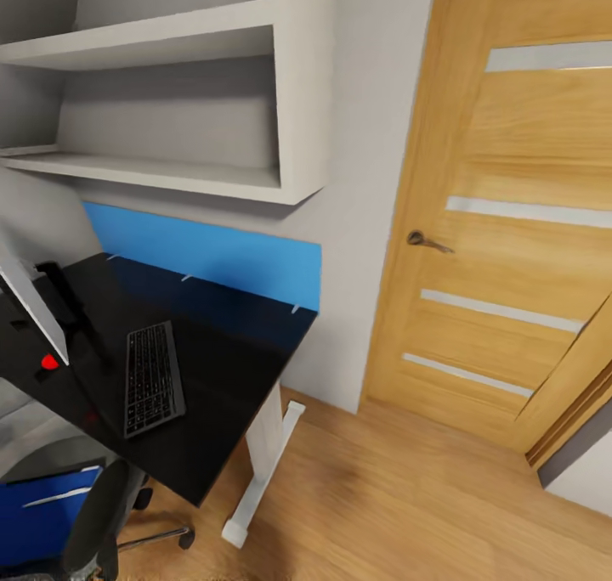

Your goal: In the bedroom, organize the workspace by keeping the computer under the desk, ensuring the monitor is on the desk, placing the keyboard on the desk next to the monitor, placing the mouse on the desk next to the keyboard, moving the folder from the swivel chair onto the desk next to the mouse, stacking the notebook on top of the folder with the pen on top of the notebook, and positioning the swivel chair next to the desk.

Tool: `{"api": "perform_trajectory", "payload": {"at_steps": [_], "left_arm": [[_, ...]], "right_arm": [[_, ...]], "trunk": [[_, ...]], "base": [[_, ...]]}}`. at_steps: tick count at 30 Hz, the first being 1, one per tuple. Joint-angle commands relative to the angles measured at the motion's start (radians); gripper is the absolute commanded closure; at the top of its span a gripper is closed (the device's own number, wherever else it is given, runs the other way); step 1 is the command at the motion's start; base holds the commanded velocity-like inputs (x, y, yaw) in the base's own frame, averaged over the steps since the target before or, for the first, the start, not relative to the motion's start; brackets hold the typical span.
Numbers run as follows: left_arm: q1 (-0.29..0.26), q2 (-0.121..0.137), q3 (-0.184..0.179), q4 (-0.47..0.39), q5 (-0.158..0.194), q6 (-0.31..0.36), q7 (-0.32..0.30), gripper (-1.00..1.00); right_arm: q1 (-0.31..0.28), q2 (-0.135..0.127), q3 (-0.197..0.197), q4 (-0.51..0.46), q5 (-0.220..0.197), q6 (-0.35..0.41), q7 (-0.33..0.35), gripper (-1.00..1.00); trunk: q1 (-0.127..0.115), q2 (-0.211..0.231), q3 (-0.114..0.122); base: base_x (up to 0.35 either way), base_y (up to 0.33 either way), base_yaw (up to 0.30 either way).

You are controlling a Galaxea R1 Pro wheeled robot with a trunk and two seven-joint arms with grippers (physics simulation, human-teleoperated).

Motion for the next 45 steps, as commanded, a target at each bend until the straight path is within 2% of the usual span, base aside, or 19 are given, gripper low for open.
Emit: {"api": "perform_trajectory", "payload": {"at_steps": [1,12,45], "left_arm": [[0.0,0.0,0.003,-0.001,0.0,0.0,0.0,-1.0],[-0.001,-0.001,0.003,-0.002,-0.002,0.007,0.0,-1.0],[0.0,-0.004,0.003,-0.001,-0.002,0.006,0.0,-1.0]], "right_arm": [[-0.001,0.001,0.001,0.001,0.011,0.001,-0.01,-1.0],[-0.001,0.012,0.0,0.004,0.012,0.002,-0.01,-1.0],[-0.001,0.024,0.004,0.004,0.012,0.003,-0.01,-1.0]], "trunk": [[0.0,-0.001,-0.002],[0.0,-0.001,-0.009],[0.0,-0.001,-0.031]], "base": [[0.0,0.0,0.259],[0.0,0.0,0.26],[0.0,0.0,0.263]]}}
